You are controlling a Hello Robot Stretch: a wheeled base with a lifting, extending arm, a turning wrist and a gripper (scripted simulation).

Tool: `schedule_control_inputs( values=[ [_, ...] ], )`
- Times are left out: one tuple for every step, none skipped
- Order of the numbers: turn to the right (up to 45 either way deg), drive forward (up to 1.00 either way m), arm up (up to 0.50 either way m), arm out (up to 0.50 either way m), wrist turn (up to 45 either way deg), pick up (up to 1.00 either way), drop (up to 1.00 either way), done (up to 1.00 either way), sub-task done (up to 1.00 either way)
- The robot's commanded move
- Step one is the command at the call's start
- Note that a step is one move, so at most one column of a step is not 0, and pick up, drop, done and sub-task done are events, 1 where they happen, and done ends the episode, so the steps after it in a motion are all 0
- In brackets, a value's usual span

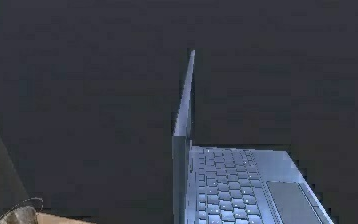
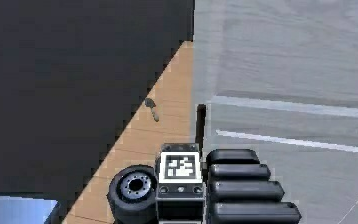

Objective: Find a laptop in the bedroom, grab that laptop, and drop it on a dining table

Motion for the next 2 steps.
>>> schedule_control_inputs(
  values=[
    [45.0, 0.0, 0.0, 0.0, 0.0, 0.0, 0.0, 0.0, 0.0],
    [9.0, 0.0, 0.0, 0.0, 0.0, 0.0, 0.0, 0.0, 0.0]
  ],
)
